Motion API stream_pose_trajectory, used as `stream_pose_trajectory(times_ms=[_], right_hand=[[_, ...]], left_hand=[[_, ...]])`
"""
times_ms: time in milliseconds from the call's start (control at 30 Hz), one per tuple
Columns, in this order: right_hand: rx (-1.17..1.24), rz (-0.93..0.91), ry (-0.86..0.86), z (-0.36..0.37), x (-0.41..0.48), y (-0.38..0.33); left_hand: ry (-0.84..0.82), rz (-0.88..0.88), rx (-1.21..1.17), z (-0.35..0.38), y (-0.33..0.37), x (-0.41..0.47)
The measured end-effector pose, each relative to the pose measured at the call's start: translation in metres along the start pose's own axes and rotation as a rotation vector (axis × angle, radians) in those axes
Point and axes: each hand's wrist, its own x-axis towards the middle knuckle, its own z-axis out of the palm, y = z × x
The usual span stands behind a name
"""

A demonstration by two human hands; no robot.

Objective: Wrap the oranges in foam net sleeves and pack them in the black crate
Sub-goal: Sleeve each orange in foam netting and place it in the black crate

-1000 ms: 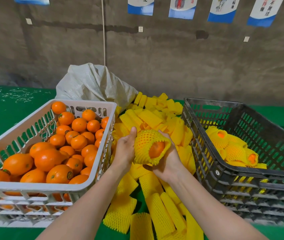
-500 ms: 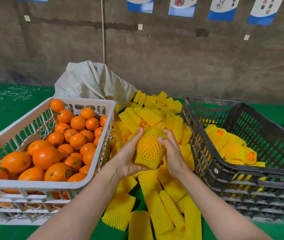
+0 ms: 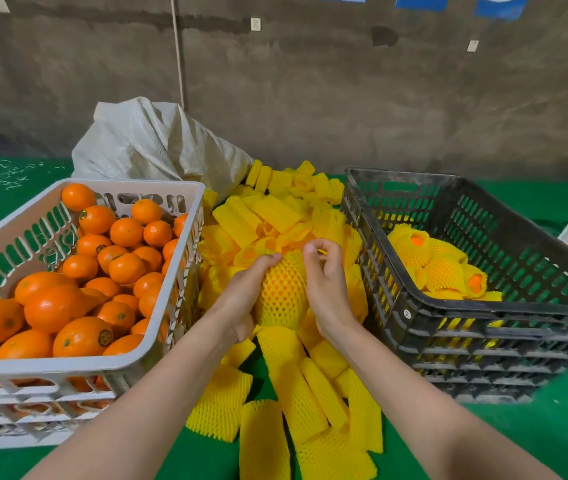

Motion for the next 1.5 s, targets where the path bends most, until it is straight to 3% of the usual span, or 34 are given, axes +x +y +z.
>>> stream_pose_trajectory(times_ms=[167,300,467,633,700,800,867,967,1100,1233,1333,1433,1500], right_hand=[[-0.179,-0.214,-0.218,-0.021,-0.022,-0.010],[-0.321,-0.291,-0.282,-0.045,-0.011,-0.025],[-0.384,-0.376,-0.149,-0.084,0.005,-0.039],[-0.357,-0.378,0.021,-0.149,0.033,-0.050],[-0.437,-0.305,0.082,-0.184,0.051,-0.050],[-0.753,-0.058,0.102,-0.239,0.084,-0.042],[-1.078,0.144,-0.010,-0.268,0.103,-0.028],[-1.503,0.416,-0.351,-0.285,0.118,-0.001],[-1.594,0.566,-0.687,-0.285,0.127,0.021],[-1.607,0.610,-0.766,-0.286,0.127,0.029],[-1.618,0.471,-0.594,-0.281,0.122,0.024],[-1.417,0.058,-0.281,-0.259,0.113,0.009],[-1.218,-0.180,-0.172,-0.230,0.100,-0.004]], left_hand=[[0.091,0.038,-0.144,0.021,0.004,0.002],[0.115,0.073,-0.167,0.050,0.015,0.001],[0.084,0.237,0.001,0.104,0.026,0.001],[0.045,0.544,0.396,0.162,0.018,0.005],[0.041,0.703,0.572,0.181,0.005,0.019],[-0.005,0.755,1.002,0.204,-0.010,0.045],[-0.119,0.735,1.262,0.214,-0.018,0.057],[-0.198,0.699,1.458,0.215,-0.023,0.066],[-0.185,0.748,1.404,0.210,-0.025,0.067],[-0.198,0.797,1.254,0.206,-0.026,0.068],[-0.197,0.803,1.001,0.195,-0.021,0.063],[-0.206,0.683,0.780,0.175,-0.012,0.052],[-0.231,0.558,0.600,0.157,-0.002,0.045]])
